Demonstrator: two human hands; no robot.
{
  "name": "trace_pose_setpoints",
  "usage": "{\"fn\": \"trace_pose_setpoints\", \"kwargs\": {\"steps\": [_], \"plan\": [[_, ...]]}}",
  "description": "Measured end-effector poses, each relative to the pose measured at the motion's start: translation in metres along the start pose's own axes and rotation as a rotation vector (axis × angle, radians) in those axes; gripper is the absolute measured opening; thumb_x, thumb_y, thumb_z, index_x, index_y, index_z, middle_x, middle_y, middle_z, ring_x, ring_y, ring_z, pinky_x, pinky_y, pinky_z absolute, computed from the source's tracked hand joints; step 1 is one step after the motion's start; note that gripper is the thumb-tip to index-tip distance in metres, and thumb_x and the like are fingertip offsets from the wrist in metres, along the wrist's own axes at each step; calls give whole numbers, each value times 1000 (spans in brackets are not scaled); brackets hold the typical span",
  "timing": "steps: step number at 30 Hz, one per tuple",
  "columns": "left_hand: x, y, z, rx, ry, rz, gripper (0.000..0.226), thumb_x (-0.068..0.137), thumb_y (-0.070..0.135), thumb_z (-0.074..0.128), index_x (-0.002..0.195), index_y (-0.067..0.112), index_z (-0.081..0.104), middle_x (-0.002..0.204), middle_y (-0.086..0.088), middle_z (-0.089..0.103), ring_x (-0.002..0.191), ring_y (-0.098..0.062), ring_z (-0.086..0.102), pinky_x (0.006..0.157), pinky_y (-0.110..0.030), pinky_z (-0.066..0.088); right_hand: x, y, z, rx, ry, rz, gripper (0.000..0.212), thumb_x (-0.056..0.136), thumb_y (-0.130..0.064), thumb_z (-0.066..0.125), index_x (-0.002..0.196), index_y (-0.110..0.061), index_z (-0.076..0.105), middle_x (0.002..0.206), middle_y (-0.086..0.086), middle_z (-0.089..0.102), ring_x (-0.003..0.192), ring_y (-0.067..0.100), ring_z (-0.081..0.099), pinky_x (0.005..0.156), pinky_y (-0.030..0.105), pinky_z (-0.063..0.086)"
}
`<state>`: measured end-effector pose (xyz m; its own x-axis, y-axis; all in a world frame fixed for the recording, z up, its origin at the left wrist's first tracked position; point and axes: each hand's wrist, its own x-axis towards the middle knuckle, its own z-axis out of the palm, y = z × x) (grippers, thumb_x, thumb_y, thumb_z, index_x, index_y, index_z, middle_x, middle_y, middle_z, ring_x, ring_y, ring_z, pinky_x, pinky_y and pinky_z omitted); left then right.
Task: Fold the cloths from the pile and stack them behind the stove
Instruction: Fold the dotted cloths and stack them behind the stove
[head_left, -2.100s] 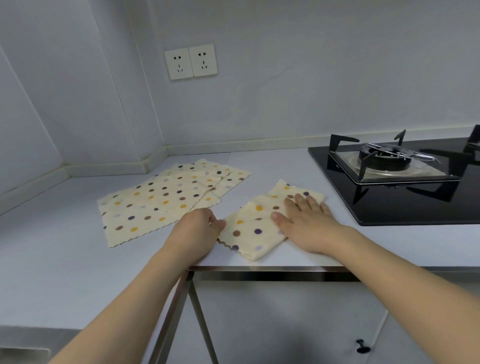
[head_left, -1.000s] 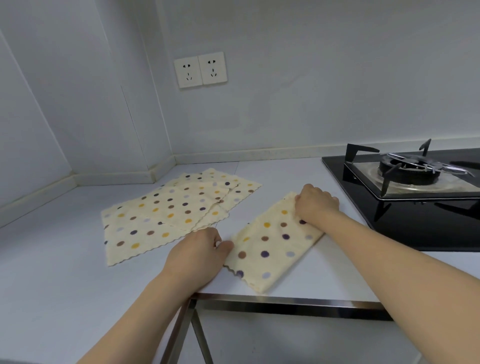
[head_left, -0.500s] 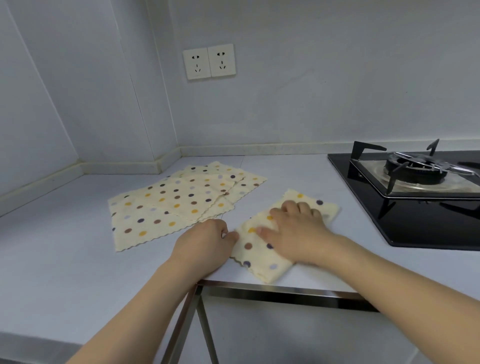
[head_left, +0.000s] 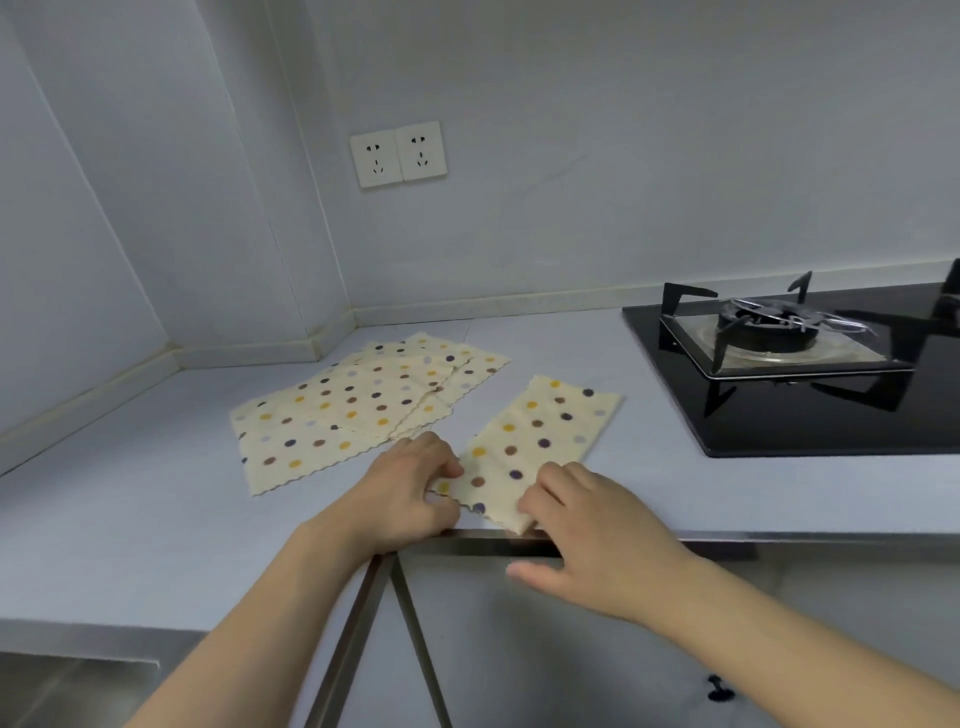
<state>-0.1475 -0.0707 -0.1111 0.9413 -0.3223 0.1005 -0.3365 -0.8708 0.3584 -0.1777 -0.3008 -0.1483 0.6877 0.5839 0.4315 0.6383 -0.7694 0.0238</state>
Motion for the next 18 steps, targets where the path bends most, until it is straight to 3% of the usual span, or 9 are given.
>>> {"fn": "trace_pose_setpoints", "kwargs": {"steps": [3, 4, 7, 9, 12, 15, 18], "plan": [[-10, 14, -5, 88, -113, -34, 61, 54, 64, 41, 106, 33, 47, 112, 9, 42, 107, -12, 38, 94, -31, 38, 0, 0, -6, -53, 66, -34, 32, 76, -51, 66, 77, -20, 56, 76, -3, 52, 63, 18, 53, 58, 27, 45], [-12, 17, -7, 117, -151, -44, 61, 54, 67, 43, 105, 33, 46, 112, 10, 40, 107, -12, 37, 94, -31, 38, -1, 1, -9, -40, 72, -50, 28, 80, -47, 62, 76, -19, 57, 74, -2, 52, 61, 19, 53, 59, 28, 46], [-21, 25, -9, 172, -185, -6, 40, 70, 55, 64, 100, 33, 48, 119, 13, 35, 112, -8, 32, 96, -28, 35, -6, 5, -22, 57, 18, -34, 35, 95, -42, 37, 87, -18, 60, 83, -1, 56, 75, 23, 57, 69, 35, 49], [-27, 28, -7, 147, -120, 63, 23, 79, 43, 69, 92, 33, 53, 125, 17, 38, 117, -4, 32, 101, -25, 32, -11, 10, -33, 212, -60, 62, 32, 99, -43, 37, 92, -20, 58, 89, -4, 58, 83, 20, 56, 75, 37, 47], [-35, 34, -7, -99, -51, 26, 8, 83, 34, 66, 85, 34, 59, 113, 24, 54, 109, -1, 47, 99, -30, 39, -15, 15, -49, 415, -56, 199, 29, 97, -44, 46, 87, -20, 59, 71, -6, 56, 66, 9, 51, 62, 30, 41], [-32, 45, -14, -392, 0, -65, 11, 73, 36, 63, 75, 26, 60, 81, 11, 59, 77, -9, 51, 72, -29, 39, -15, 24, -54, 552, -45, 300, 31, 94, -43, 53, 82, -15, 61, 62, -3, 53, 55, 10, 44, 57, 29, 36], [-20, 54, -15, -560, 43, -113, 20, 80, 29, 68, 82, 11, 60, 73, -1, 56, 64, -11, 47, 62, -23, 34, -7, 36, -54, 616, -12, 394, 35, 93, -40, 55, 76, -10, 60, 62, 3, 55, 57, 17, 46, 57, 31, 38]]}}
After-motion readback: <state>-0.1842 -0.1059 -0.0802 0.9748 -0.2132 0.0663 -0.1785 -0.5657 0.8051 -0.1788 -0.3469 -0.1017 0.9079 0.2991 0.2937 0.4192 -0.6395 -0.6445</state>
